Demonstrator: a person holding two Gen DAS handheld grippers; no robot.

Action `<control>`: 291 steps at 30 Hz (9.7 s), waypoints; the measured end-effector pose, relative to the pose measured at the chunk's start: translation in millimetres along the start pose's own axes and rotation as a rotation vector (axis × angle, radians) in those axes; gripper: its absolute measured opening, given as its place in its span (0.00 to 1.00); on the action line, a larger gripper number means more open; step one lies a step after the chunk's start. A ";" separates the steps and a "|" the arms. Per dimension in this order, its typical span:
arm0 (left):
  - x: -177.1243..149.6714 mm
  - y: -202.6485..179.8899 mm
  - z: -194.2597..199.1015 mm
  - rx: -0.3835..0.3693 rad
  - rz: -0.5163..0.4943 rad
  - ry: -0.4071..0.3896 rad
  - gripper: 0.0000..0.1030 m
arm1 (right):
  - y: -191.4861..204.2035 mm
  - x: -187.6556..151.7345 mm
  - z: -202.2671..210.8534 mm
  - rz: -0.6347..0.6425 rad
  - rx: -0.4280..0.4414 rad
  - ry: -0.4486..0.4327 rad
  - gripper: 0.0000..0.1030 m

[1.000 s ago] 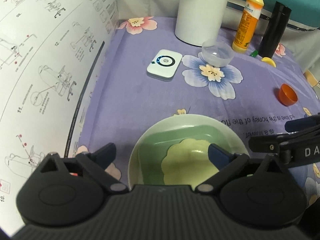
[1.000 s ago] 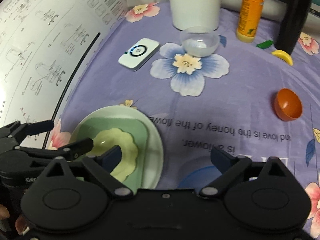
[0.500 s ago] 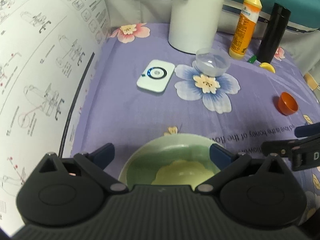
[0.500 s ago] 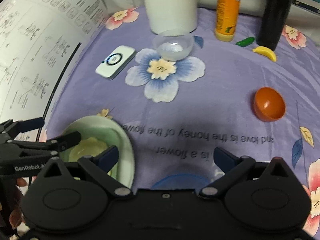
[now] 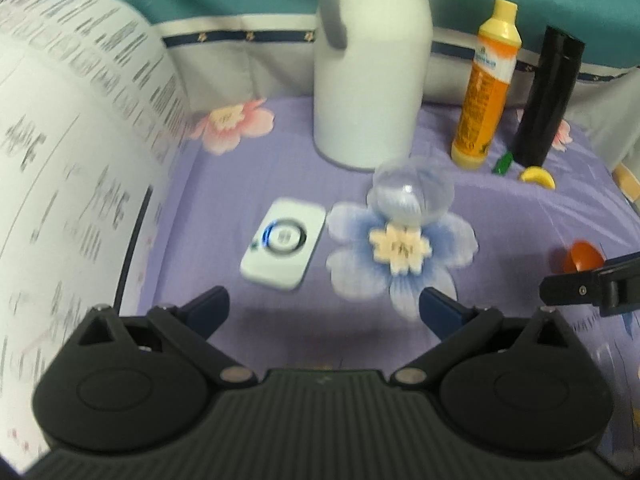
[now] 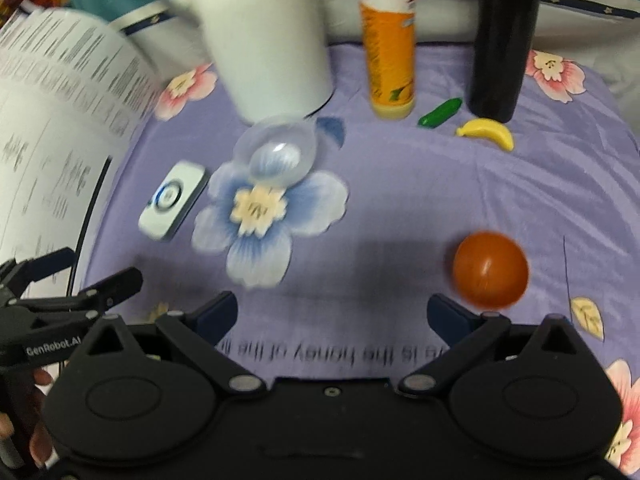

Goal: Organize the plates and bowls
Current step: 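Move both tools to the clear glass bowl and grip its rim, then carry the clear bowl with both tools into the blue bowl, open both, then move both tools to the orange bowl and grip its rim, then carry the orange bowl with both tools into the nested bowls, open both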

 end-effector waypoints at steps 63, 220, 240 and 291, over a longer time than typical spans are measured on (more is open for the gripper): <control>-22.1 -86.2 -26.6 -0.126 -0.099 0.139 0.22 | -7.0 4.1 -28.2 -0.132 0.174 -0.004 0.11; -64.2 -247.1 -80.4 -0.237 -0.271 0.261 0.12 | -167.2 -54.6 -46.5 -0.368 0.100 -0.067 0.09; -82.0 -216.6 -7.2 -0.274 -0.261 0.259 0.11 | -124.0 -78.7 10.0 -0.345 0.108 -0.081 0.09; -156.2 -99.8 92.3 -0.259 -0.190 0.270 0.12 | 17.4 -135.2 53.5 -0.136 0.158 0.046 0.12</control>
Point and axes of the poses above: each gripper's, at about its wrist camera, not at the fingertips, and z roughly against the way its jaws point, y to its left, x to its top, the point moved 5 cm from there along -z, roughly the way its jaws point, and after that the axes turned 14 degrees about z, right-handed, at the moved point
